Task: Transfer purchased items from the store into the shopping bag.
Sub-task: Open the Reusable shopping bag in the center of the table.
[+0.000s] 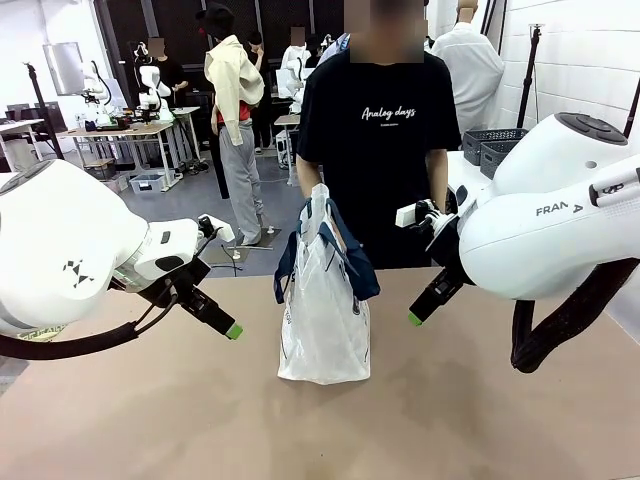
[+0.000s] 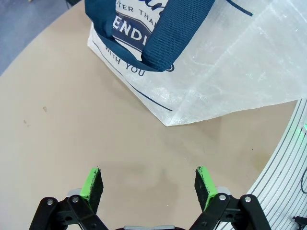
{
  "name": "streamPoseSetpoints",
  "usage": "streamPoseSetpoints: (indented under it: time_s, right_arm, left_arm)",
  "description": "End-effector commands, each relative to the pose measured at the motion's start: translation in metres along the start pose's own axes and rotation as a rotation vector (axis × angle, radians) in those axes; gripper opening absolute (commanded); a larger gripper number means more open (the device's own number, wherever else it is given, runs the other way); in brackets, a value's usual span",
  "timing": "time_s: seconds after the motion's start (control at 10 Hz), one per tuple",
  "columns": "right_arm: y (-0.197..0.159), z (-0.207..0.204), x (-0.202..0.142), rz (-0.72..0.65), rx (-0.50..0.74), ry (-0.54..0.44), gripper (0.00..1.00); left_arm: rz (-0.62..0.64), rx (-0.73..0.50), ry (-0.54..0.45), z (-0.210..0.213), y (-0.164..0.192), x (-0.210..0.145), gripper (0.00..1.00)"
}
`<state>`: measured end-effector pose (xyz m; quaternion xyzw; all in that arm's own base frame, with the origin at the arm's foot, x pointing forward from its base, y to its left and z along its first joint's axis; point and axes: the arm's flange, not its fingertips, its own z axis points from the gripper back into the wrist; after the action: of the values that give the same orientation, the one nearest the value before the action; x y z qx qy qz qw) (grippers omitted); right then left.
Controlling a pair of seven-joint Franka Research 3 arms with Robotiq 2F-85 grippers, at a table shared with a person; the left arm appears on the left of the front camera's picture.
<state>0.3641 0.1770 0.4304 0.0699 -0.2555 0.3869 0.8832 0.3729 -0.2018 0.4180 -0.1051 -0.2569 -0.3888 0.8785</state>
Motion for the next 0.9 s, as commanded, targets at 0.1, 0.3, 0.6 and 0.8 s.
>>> streamPoseSetpoints:
  time_s: [0.1, 0.3, 0.6, 0.8]
  right_arm:
    - [0.0, 0.0, 0.0, -0.003, 0.0, 0.0, 1.0]
    - [0.0, 0.0, 0.0, -0.003, 0.0, 0.0, 1.0]
    - [0.0, 0.0, 0.0, 0.0, 0.0, 0.0, 1.0]
    - [0.009, 0.01, 0.018, -0.094, 0.067, 0.02, 1.0]
  left_arm:
    - [0.002, 0.001, -0.001, 0.0, 0.001, 0.0, 1.0]
    - [0.002, 0.001, -0.001, 0.0, 0.001, 0.0, 1.0]
    - [0.0, 0.0, 0.0, 0.0, 0.0, 0.0, 1.0]
    - [0.07, -0.036, 0.056, 0.008, -0.011, 0.009, 1.0]
